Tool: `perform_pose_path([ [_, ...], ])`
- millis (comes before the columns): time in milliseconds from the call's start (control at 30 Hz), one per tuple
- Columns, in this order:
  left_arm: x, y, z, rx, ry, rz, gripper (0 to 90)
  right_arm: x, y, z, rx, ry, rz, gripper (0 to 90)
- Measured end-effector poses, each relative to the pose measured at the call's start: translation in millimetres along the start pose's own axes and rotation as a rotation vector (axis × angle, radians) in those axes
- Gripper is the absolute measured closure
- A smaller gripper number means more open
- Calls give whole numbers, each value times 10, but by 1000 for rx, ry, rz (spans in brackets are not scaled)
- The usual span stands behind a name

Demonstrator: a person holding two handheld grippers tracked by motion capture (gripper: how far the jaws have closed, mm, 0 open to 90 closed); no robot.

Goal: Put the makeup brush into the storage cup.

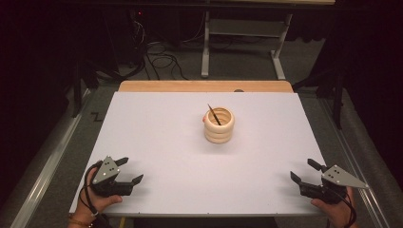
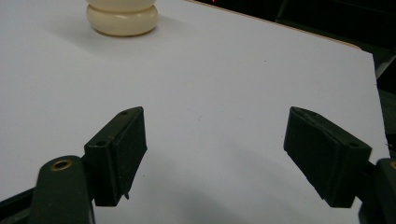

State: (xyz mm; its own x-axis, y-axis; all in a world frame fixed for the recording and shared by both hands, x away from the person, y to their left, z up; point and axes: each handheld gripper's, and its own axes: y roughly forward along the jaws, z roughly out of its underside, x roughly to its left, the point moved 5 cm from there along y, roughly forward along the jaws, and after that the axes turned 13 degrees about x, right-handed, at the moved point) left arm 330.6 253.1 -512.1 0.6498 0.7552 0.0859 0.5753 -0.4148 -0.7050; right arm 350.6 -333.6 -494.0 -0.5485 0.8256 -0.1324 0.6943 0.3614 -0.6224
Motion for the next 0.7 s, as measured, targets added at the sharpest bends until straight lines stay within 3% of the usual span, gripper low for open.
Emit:
perform_pose_path([
  [200, -5, -9, -2, -4, 3, -2, 201, -39, -59, 1, -12, 8, 24, 222],
  [700, -2, 4, -7, 0, 1, -1, 201, -51, -79, 2, -15, 24, 25, 221],
])
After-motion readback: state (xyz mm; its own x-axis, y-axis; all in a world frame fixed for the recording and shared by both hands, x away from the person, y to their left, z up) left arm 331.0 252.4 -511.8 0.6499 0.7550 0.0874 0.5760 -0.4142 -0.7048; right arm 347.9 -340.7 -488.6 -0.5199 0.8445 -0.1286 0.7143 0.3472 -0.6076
